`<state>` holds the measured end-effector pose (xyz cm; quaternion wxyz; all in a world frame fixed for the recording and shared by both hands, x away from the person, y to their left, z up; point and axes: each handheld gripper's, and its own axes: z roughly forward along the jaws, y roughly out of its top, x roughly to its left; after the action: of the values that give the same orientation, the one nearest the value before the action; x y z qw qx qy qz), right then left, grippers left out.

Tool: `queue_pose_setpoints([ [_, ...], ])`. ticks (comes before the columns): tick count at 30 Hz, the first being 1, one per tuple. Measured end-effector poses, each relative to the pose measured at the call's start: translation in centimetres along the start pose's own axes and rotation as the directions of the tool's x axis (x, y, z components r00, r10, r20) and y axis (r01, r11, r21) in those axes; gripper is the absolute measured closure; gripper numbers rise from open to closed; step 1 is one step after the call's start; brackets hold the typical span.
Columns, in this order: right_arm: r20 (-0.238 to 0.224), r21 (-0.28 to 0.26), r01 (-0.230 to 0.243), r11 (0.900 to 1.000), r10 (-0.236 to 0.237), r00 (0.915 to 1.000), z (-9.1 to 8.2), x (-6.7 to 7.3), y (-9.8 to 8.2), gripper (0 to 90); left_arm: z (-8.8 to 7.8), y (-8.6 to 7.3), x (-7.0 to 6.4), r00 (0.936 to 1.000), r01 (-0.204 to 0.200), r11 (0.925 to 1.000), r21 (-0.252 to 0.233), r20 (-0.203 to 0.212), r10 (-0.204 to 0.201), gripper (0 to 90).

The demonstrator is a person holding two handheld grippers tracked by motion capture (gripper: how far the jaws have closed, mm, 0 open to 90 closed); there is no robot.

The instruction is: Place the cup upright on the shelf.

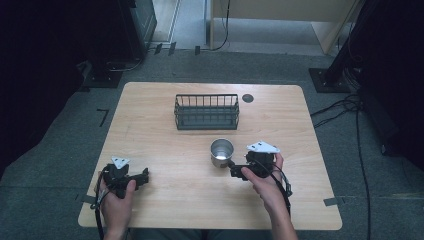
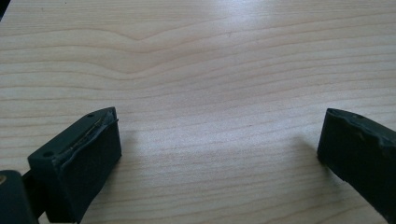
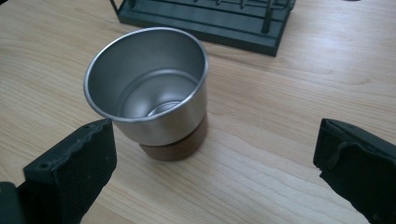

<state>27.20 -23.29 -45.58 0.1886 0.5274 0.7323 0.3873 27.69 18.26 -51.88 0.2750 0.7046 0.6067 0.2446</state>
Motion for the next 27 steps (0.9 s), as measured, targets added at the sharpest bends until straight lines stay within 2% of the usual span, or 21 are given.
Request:
queue_pose_setpoints([
  [17, -0.042, 0.020, 0.039, 0.999, -0.038, 0.9984, 2.1, 2.7, 1.3, 0.0, 0.0, 0.0, 0.0, 1.0000, 0.000, 1.0000, 0.000, 0.000, 0.000, 0.0],
  [27, -0.018, 0.047, 0.038, 0.998, -0.037, 0.9992, 4.0, 3.7, 1.8, 0.0, 0.0, 0.0, 0.0, 1.0000, 0.000, 1.0000, 0.000, 0.000, 0.000, 0.0],
])
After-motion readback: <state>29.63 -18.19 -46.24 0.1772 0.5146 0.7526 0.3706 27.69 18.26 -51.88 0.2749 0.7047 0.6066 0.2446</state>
